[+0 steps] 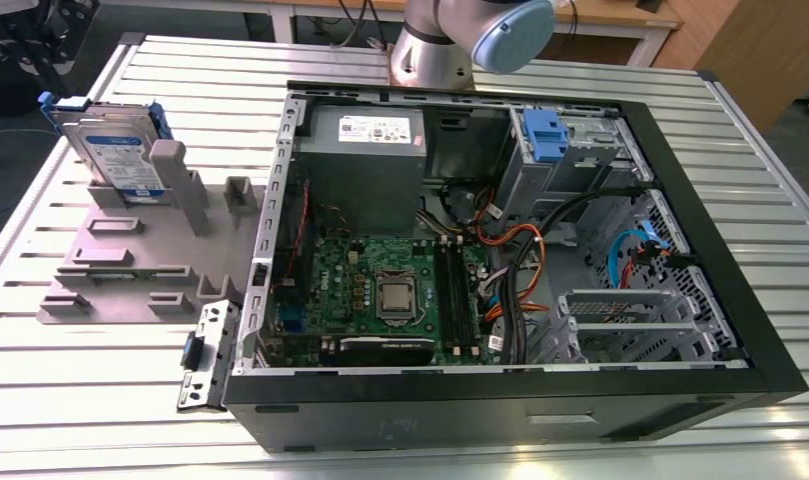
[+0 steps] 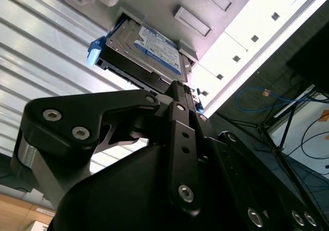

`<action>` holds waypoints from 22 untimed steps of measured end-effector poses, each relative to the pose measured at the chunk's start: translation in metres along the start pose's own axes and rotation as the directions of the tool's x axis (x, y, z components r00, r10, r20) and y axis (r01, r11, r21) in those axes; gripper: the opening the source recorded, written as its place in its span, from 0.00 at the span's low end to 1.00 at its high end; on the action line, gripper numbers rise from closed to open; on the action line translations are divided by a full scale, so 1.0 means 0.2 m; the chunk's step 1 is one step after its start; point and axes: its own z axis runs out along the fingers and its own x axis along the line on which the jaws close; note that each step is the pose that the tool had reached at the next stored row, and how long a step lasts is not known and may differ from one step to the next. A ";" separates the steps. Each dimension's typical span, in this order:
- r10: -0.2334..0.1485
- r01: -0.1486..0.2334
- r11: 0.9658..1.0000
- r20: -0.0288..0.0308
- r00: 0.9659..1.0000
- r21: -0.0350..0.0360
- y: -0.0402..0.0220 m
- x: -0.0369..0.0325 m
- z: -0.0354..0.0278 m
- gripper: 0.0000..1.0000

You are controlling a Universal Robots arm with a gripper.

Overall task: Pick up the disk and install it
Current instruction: 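Pick up the disk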

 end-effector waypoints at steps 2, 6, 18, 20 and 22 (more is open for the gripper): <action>-0.008 0.008 1.000 0.000 1.000 0.000 0.000 0.000 0.000 0.11; -0.025 0.025 1.000 -0.001 1.000 0.000 0.000 0.000 0.000 0.11; -0.077 0.077 0.997 -0.003 0.997 0.001 0.000 0.000 0.000 0.11; -0.085 0.085 0.996 -0.004 0.996 0.001 0.000 0.000 0.000 0.11; -0.094 0.094 0.996 -0.004 0.996 0.001 0.000 0.000 0.000 0.11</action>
